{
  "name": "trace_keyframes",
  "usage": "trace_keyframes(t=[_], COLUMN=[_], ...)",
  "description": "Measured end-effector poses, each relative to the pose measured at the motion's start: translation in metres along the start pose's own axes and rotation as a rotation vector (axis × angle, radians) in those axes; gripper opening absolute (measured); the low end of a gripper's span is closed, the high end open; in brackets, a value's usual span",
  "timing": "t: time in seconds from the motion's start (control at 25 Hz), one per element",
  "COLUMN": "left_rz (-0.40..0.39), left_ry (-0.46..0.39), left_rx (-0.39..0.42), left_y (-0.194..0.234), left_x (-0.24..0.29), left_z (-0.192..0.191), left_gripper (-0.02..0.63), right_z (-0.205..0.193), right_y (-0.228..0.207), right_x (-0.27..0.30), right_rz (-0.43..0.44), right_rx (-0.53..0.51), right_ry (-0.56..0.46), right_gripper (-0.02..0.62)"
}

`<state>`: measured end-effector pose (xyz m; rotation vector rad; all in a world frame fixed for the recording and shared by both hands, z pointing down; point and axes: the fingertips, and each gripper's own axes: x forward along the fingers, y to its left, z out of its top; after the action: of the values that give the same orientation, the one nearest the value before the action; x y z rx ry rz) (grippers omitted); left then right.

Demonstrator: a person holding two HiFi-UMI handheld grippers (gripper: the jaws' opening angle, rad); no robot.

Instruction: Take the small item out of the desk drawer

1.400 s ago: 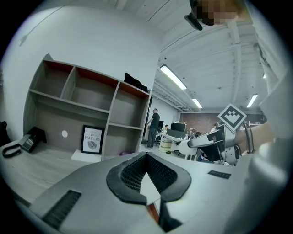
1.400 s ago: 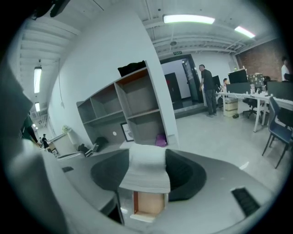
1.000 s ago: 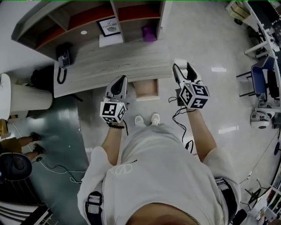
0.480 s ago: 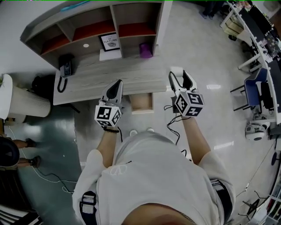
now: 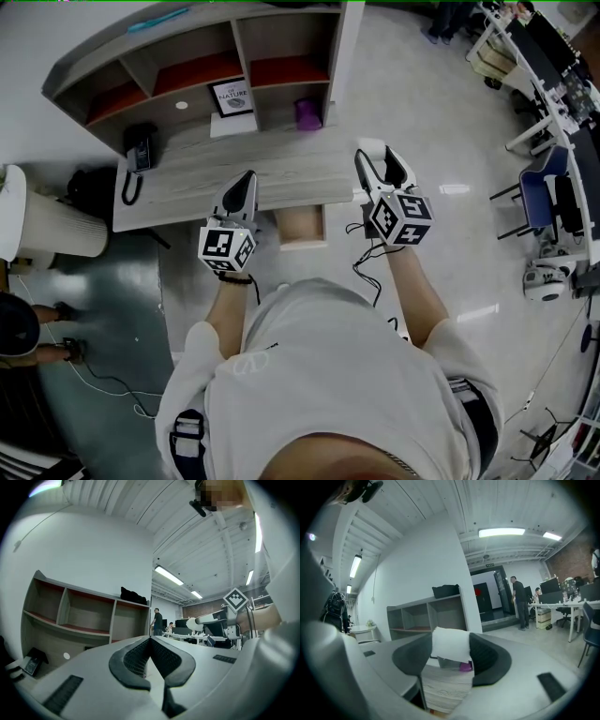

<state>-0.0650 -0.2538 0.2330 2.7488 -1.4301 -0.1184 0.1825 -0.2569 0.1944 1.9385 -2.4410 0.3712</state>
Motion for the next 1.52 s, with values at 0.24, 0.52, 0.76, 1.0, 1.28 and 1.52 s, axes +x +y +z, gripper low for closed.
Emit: trace_keyframes(t=[0.24,0.52,0.76,1.0,1.28,1.52], left_rz=[-0.005,-0.008,-0.009,-0.007,-0.009,-0.006], left_ry=[-0.004,-0.004,-0.010,-0.014,-0.018,-0.027], left_rx=[0.005,-0.001,-0.004,-0.005,-0.007,-0.007], left_y=[0.002,0.000,-0.002,-0.003,-0.006,-0.006], left_x=[0.003,0.003,-0.002,-0.007,-0.010,-0.014], left_z=[0.000,-0.001,0.001,0.001,0.004,0.006], left_gripper=[-0.002,-0.002,-0.002,-0.002,-0.002,-0.002], right_z=[-0.002,-0.006,-0.008,-0.010,-0.006,-0.006], right_y=[0.002,-0.002,0.002,0.004,0.006,0.009], right_x=[0.007,0.005,0.002,-0.003,-0.006,-0.009], right_rz=[0.011,-0.004,-0.006,-0.015,-0.012,-0.011], right_rx=[0.020,0.025,0.013,0.000,0.003,-0.005], right_ry=[0.000,0.015,0.025,0.031,0.026,0.025], right_gripper=[0.247,0.244,0.242,0.239,0.236,0.236])
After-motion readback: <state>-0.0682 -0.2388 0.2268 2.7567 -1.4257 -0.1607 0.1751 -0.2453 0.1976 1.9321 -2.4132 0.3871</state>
